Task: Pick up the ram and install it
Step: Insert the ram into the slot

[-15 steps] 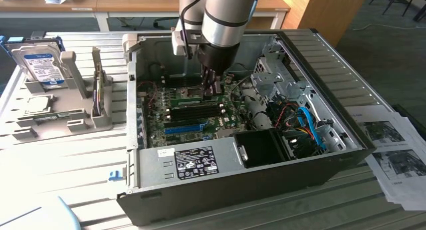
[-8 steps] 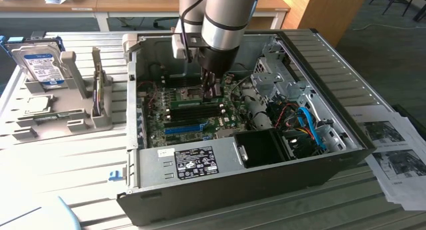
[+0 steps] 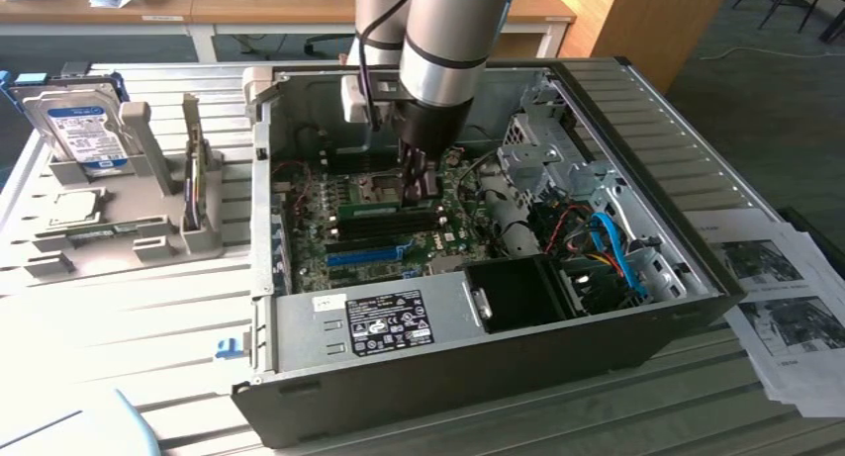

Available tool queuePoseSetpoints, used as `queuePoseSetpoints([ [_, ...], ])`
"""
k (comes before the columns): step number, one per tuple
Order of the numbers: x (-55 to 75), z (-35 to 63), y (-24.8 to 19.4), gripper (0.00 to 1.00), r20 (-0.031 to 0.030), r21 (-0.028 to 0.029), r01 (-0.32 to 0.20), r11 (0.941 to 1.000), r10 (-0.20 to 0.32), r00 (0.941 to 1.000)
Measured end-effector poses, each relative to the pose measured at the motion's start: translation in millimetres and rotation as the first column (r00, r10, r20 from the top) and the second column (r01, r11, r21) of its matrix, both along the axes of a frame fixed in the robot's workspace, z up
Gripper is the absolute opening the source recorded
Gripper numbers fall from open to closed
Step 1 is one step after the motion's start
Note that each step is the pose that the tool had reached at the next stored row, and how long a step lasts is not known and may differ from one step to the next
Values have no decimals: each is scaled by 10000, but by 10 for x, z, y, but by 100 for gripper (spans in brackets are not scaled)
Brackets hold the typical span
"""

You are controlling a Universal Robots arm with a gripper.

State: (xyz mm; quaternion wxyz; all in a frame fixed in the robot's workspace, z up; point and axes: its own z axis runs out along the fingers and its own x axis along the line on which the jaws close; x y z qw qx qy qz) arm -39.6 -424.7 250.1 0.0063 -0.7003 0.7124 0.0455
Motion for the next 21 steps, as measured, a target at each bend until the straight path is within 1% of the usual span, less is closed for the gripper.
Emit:
queuePoseSetpoints([
  [6, 0, -14, -1, 11, 0, -1, -1, 10000, 1, 10000],
  [11, 41, -14, -1, 11, 0, 0, -1, 10000, 1, 10000],
  [14, 41, -15, -1, 11, 0, 1, 0, 10000, 0, 10000],
  [21, 41, -54, -8, 11, 0, -1, 0, 10000, 0, 10000],
])
